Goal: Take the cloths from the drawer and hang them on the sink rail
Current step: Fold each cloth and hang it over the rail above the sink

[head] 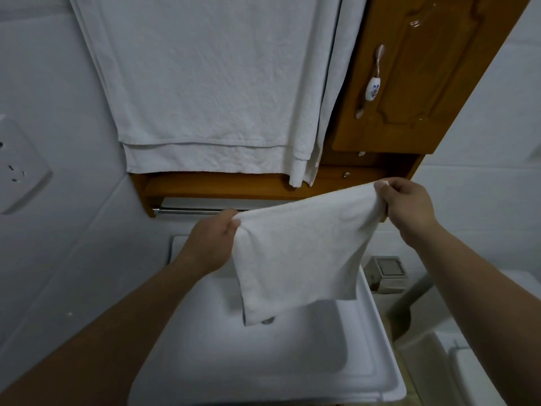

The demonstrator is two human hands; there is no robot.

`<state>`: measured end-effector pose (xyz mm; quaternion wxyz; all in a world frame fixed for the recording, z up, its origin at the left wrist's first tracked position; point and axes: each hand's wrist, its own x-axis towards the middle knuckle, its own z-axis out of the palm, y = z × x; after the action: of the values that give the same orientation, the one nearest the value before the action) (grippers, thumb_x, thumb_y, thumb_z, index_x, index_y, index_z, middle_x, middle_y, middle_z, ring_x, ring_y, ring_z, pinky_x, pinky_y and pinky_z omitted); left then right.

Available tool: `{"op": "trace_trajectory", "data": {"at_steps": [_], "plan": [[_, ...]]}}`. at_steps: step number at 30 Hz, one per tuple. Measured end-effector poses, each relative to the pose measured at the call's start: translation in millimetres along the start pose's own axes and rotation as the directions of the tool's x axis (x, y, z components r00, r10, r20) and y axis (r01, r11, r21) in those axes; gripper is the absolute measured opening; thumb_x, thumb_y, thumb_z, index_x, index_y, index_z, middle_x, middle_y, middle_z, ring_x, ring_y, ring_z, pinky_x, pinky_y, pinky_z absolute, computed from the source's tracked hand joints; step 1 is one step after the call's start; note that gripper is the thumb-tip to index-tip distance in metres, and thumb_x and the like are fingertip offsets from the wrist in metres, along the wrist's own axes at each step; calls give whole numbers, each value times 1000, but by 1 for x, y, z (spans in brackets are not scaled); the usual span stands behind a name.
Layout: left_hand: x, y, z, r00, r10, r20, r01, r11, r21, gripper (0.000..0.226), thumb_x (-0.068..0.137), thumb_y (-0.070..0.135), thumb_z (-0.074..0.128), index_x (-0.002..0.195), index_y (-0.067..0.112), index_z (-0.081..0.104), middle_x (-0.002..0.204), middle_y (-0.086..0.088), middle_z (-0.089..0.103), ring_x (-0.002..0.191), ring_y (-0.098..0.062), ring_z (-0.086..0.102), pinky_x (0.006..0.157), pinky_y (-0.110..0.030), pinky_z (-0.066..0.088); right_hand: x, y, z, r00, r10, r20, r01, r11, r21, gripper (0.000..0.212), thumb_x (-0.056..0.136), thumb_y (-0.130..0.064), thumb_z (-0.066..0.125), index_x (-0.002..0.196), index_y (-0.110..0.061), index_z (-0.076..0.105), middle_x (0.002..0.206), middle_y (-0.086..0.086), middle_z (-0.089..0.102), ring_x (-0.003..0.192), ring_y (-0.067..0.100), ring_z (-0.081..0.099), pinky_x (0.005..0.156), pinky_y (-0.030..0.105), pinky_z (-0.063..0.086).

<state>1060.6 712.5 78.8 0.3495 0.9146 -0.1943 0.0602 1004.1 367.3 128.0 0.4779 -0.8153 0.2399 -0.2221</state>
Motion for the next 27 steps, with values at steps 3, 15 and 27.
{"op": "trace_trajectory", "data": {"at_steps": [3, 15, 27], "plan": [[17, 6, -8, 972, -226, 55, 232, 965, -126, 30, 103, 27, 42, 119, 15, 64, 111, -5, 64, 96, -20, 55, 82, -32, 38, -6, 5, 13, 1000, -14, -25, 12, 998, -55, 17, 94, -39, 60, 80, -32, 67, 86, -10, 67, 84, 14, 62, 76, 35, 51], [27, 66, 10, 962, -170, 212, 253, 847, -468, 24, 96, 33, 56, 89, 19, 75, 81, -1, 73, 77, -20, 67, 61, -30, 49, -78, -38, 85, 966, -249, -68, 234, 957, -172, 15, 96, -34, 60, 101, -30, 74, 77, -25, 59, 73, -7, 56, 62, 10, 37], [16, 89, 18, 941, -178, 288, 321, 740, -592, 27, 98, 26, 54, 84, 31, 76, 75, 11, 73, 63, 2, 66, 50, -14, 47, -108, -43, 98, 872, -487, 40, 475, 825, -306, 15, 97, -26, 61, 105, -24, 74, 91, -6, 71, 79, 8, 61, 64, 12, 39]]}}
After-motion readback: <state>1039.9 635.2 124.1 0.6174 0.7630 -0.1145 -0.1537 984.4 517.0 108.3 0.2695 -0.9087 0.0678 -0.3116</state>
